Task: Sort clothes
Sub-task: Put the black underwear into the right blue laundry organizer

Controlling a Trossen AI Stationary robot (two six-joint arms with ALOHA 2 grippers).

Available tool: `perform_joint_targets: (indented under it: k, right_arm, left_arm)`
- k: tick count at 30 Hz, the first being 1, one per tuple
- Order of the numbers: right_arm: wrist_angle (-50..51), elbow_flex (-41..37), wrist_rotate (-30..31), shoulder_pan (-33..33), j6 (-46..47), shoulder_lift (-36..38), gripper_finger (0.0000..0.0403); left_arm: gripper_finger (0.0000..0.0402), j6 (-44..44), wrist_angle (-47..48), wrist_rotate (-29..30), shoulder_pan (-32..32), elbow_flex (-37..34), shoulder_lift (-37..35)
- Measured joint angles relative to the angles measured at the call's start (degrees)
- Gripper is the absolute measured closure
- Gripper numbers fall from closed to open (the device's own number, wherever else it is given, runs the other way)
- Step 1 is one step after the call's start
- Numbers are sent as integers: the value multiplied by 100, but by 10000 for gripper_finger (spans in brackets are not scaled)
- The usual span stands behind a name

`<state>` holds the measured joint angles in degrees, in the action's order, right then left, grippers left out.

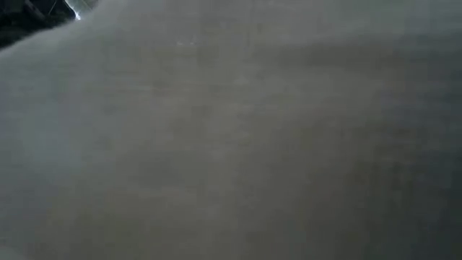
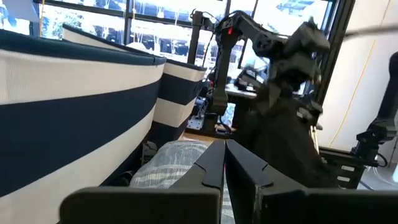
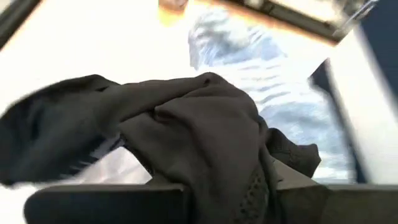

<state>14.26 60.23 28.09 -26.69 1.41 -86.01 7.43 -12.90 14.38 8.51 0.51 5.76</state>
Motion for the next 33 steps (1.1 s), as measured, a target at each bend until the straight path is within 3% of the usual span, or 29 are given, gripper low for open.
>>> perform_joint_targets:
  k: [9,19,25,33]
  right_arm:
    - [-69,4,1436,8,-978,1345,337]
    - [-635,13,4031,8,-2948,2799,336]
    - [-935,13,4254,15,-4467,3477,336]
    - [-973,13,5035,697,-4822,3963,336]
  left_arm:
    - [398,10,4,-1,2,-1,2]
    - [398,32,4,1,0,-2,0]
    - [398,30,-2,1,0,0,0]
    - [398,30,-1,1,0,-1,1]
